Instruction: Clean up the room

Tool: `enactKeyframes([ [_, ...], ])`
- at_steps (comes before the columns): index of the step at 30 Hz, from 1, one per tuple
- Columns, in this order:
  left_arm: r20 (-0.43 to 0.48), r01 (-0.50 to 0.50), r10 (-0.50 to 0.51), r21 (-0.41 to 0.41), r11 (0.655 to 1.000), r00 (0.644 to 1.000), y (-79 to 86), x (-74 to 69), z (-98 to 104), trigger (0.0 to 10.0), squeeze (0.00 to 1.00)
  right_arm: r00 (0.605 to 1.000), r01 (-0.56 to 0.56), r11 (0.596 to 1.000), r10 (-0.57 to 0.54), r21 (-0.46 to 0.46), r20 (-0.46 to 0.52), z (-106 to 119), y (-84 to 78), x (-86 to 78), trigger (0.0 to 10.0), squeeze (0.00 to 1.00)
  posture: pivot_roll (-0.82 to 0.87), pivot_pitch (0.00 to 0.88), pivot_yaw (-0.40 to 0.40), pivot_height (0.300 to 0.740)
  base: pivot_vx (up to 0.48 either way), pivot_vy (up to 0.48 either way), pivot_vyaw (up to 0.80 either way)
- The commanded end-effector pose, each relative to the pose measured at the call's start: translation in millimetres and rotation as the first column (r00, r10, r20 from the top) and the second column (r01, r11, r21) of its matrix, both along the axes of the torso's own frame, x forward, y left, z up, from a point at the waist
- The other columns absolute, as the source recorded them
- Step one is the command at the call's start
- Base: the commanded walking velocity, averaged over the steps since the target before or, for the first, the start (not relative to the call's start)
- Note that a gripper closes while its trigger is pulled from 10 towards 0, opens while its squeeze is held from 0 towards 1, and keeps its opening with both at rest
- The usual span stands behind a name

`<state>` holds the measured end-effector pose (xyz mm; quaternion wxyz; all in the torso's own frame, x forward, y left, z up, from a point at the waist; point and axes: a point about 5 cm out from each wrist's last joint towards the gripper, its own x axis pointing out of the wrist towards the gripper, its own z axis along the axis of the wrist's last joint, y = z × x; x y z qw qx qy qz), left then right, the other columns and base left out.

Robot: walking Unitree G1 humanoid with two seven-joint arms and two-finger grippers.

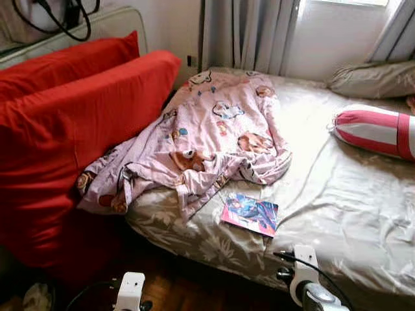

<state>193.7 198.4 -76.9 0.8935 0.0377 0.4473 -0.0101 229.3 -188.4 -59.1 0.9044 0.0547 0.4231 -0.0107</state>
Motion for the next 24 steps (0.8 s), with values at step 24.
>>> enactKeyframes([
  [24,-0.017,0.029,-0.029,-0.003,1.000,0.999,-10.8,2.2,-0.9,10.0,0.00,1.000,0.000,1.000,0.000,0.022,0.006,-0.3,1.1,-0.7,10.0,0.00,0.06,0.000,-0.053,0.740,0.210,0.000,0.20],
])
